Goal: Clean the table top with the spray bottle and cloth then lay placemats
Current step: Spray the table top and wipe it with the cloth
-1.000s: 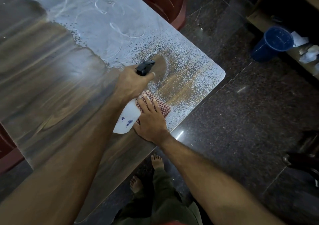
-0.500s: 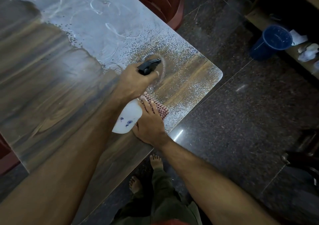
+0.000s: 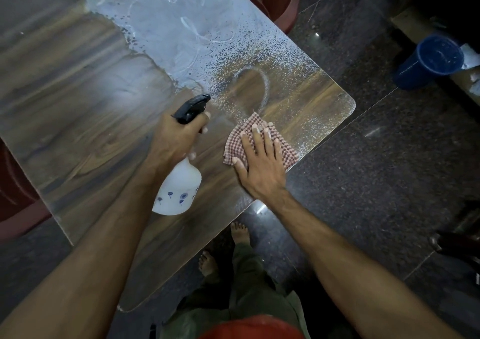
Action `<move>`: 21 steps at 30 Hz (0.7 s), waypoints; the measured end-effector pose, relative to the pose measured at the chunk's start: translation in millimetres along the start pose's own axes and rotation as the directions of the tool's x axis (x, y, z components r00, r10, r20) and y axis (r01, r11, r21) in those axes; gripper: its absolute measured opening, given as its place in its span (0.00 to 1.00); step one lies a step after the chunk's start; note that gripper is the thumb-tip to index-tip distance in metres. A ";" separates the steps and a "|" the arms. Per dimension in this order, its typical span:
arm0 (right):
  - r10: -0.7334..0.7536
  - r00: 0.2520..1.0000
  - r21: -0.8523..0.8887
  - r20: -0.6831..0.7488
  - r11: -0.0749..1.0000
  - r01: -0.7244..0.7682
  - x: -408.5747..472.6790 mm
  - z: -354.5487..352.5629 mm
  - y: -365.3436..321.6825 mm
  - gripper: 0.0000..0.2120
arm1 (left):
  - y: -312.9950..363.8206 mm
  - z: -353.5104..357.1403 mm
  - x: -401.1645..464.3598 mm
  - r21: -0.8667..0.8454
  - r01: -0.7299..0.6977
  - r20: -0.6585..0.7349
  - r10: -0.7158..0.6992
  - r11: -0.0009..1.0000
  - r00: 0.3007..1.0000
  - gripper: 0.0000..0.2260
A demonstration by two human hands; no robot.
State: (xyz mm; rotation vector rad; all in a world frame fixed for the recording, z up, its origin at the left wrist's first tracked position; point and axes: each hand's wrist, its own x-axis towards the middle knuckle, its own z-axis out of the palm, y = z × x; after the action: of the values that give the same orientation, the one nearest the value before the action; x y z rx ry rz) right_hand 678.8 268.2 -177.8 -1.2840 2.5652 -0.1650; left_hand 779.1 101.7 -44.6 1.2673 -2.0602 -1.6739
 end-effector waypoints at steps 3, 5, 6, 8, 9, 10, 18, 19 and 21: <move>-0.080 0.996 0.012 0.035 0.997 0.079 -38.6 5.6 -2.5 0.32 | 0.1 -1.5 -4.7 -0.043 -0.001 0.006 0.001 0.999 1.000 0.09; -0.107 0.989 -0.012 0.101 0.994 0.109 -53.9 3.4 14.2 0.32 | 0.8 -3.3 -7.2 -0.081 0.000 0.017 0.002 0.997 1.000 0.07; -0.101 0.986 -0.037 0.134 0.994 0.107 -50.4 0.6 25.6 0.32 | 0.8 -4.1 -8.2 -0.090 0.001 0.020 0.001 0.996 1.000 0.08; -0.027 0.990 -0.071 0.136 0.997 0.036 -24.5 -7.4 45.5 0.33 | -0.3 -5.7 -10.5 -0.092 0.005 0.013 -0.004 0.996 1.000 0.10; 0.029 0.995 -0.068 0.098 0.997 -0.022 -5.5 -11.5 53.2 0.34 | -1.1 -6.2 -11.7 -0.091 0.006 0.006 -0.006 0.996 1.000 0.09; 0.078 0.995 -0.063 0.057 0.995 -0.074 13.8 -16.7 58.6 0.34 | -1.9 -6.9 -12.7 -0.092 0.005 0.000 -0.005 0.996 1.000 0.08; -0.026 0.997 -0.049 0.066 0.998 0.029 44.5 -15.8 -1.9 0.35 | -4.0 -4.5 -14.2 -0.100 0.017 -0.039 -0.021 0.995 0.999 0.07; -0.086 0.993 -0.045 0.078 0.995 0.089 30.0 -11.4 -6.5 0.35 | -2.0 -3.0 -13.5 -0.098 0.019 -0.042 -0.023 0.995 0.999 0.08; -0.174 0.981 -0.036 0.088 0.983 0.178 3.8 -5.9 -3.3 0.33 | 1.4 -1.6 -10.7 -0.095 0.021 -0.049 -0.026 0.995 0.998 0.12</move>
State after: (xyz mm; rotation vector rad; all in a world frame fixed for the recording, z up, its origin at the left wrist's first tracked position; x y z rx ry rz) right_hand 677.5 263.1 -172.2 -1.5013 2.3959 -0.0865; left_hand 785.9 108.1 -39.1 1.2946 -1.9212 -1.7093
